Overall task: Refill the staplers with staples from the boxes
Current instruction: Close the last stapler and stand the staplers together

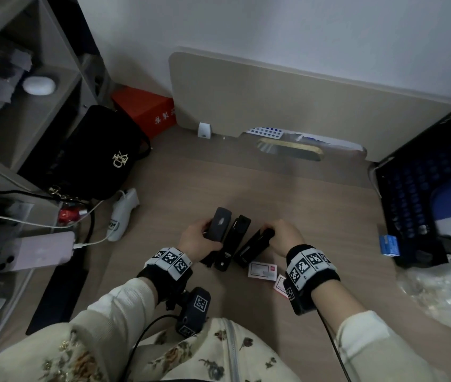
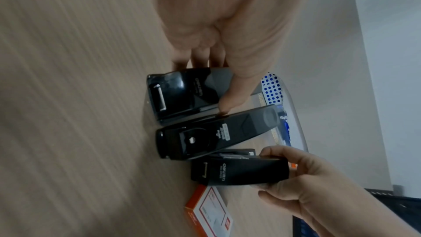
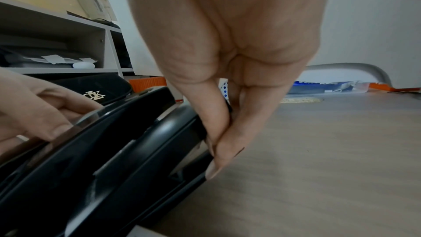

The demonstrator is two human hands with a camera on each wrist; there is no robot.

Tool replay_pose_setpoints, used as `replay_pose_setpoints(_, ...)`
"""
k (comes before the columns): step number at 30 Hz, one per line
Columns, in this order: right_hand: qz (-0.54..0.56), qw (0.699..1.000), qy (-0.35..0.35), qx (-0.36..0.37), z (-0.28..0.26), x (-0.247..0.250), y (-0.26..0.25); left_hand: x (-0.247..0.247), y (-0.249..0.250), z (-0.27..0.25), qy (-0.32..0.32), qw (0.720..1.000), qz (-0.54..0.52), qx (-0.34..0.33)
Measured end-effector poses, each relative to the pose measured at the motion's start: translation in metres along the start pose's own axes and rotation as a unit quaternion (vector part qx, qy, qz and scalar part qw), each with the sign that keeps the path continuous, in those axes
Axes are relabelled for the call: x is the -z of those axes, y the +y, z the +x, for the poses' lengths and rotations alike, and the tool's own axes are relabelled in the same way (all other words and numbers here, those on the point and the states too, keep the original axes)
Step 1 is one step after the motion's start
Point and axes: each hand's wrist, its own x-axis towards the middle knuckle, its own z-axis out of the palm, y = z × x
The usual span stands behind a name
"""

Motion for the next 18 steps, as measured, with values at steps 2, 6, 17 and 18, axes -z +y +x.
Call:
replay_pose_setpoints(2,-0.004,1.0,-0.012,-0.003,0.003,-0.003,0.001,-0.001,-0.001,0.001,-0.006,1.0,-0.005,0.001)
replay_pose_setpoints(6,0.031,0.999,-0.038,0.017,0.008,-0.014,-0.003,0.0,-0.002,0.002,-0.026,0.999,-0.032,0.004)
replay_pose_setpoints(17,0.193,0.98,-0.048,0.004,-0.009,-0.029,0.002,0.008,-0.013,0.009,-0.02,0.961,-0.258,0.098)
replay_pose_setpoints(18,0.195,0.979,-0.054,0.009,-0.011,-0.029,0.001,0.008,-0.015,0.01,-0.02,0.96,-0.26,0.105)
